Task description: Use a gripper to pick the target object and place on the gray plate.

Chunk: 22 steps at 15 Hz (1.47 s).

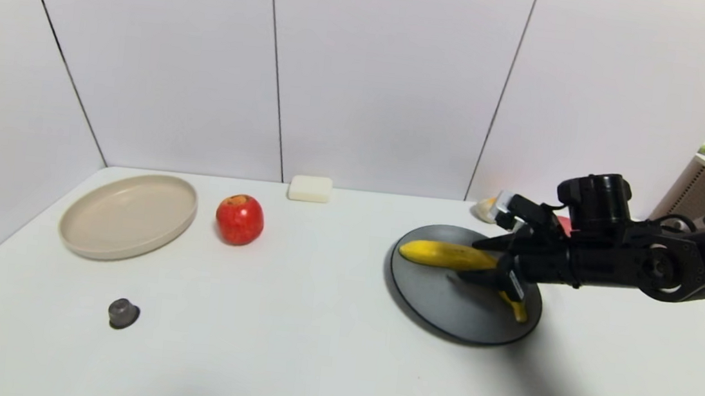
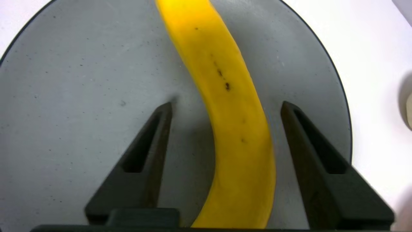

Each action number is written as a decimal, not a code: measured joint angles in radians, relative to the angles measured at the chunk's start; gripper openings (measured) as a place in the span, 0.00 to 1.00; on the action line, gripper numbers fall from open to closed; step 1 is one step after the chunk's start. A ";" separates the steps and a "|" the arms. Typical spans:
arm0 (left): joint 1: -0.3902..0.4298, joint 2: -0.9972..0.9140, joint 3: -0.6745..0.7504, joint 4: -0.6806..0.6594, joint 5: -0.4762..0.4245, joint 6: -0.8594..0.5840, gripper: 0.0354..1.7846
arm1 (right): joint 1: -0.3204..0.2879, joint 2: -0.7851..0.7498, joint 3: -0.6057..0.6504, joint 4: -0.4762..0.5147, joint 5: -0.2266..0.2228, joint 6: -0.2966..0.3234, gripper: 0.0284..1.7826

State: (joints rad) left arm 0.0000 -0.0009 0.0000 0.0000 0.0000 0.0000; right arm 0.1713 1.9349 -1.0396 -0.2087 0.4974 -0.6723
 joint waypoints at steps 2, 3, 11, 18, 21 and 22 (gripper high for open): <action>0.000 0.000 0.000 0.000 0.000 0.000 0.94 | -0.003 -0.025 -0.007 0.021 0.001 0.004 0.74; 0.000 0.000 0.000 0.000 0.000 0.000 0.94 | -0.011 -0.053 -0.013 0.048 0.006 0.005 0.76; 0.000 0.000 0.000 0.000 0.000 0.000 0.94 | -0.255 -0.511 0.041 0.324 0.012 0.089 0.89; 0.000 0.000 0.000 0.000 0.000 0.000 0.94 | -0.298 -1.050 0.400 0.315 -0.254 0.327 0.93; 0.000 0.000 0.000 0.000 0.000 0.000 0.94 | -0.268 -1.291 0.581 0.264 -0.399 0.369 0.94; 0.000 0.000 0.000 0.000 0.000 0.000 0.94 | -0.250 -1.372 0.649 0.235 -0.443 0.381 0.94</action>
State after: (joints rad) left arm 0.0000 -0.0009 0.0000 0.0000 0.0000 0.0000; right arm -0.0783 0.5632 -0.3904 0.0264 0.0547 -0.2911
